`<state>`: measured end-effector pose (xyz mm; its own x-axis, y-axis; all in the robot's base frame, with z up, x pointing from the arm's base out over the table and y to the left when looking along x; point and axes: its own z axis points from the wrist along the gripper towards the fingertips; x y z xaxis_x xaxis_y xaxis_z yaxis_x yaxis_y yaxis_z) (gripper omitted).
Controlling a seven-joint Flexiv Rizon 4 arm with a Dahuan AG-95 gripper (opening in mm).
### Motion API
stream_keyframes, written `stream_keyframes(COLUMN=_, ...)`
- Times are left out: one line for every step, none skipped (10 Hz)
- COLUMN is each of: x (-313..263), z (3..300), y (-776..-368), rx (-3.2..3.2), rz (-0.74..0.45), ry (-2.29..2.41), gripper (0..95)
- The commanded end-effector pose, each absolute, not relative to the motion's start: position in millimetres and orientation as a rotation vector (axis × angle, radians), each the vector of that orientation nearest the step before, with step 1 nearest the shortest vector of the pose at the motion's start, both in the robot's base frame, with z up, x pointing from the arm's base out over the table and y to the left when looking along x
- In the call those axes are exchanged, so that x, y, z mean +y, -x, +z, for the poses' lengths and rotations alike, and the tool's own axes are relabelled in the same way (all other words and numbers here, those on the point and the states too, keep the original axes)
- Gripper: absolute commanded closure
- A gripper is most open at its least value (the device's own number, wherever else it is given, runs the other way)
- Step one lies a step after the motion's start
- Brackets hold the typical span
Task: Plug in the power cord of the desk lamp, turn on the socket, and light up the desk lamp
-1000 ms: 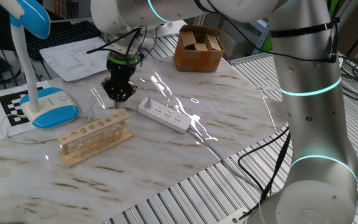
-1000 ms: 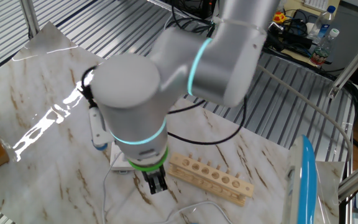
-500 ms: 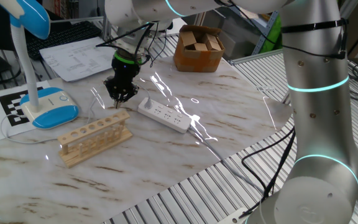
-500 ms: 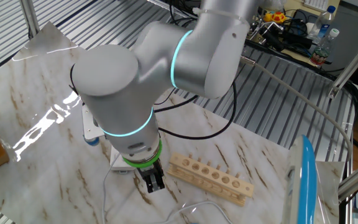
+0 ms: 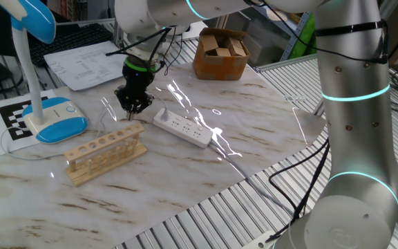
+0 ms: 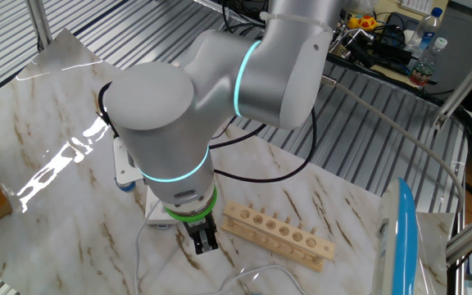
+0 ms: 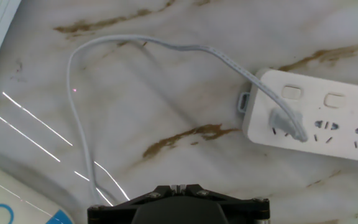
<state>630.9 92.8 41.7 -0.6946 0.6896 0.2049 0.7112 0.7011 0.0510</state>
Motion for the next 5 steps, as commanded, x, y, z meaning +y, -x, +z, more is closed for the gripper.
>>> stream_keyframes(x=122.5, z=46.0, y=-632.4, rx=-2.697, rz=-0.216, ry=1.217, gripper=95.0)
stream_keyframes(x=135.9, z=48.0, y=-634.3, rx=-2.694, rz=-0.194, ry=1.242, gripper=95.0)
stream_keyframes(x=151.0, z=52.5, y=-639.1, rx=-2.677, rz=-0.182, ry=1.279, gripper=95.0)
stream_keyframes(x=160.7, z=55.0, y=-643.7, rx=-2.672, rz=-0.169, ry=1.295, gripper=95.0)
stream_keyframes(x=168.0, z=56.7, y=-649.2, rx=-2.668, rz=-0.156, ry=1.309, gripper=95.0)
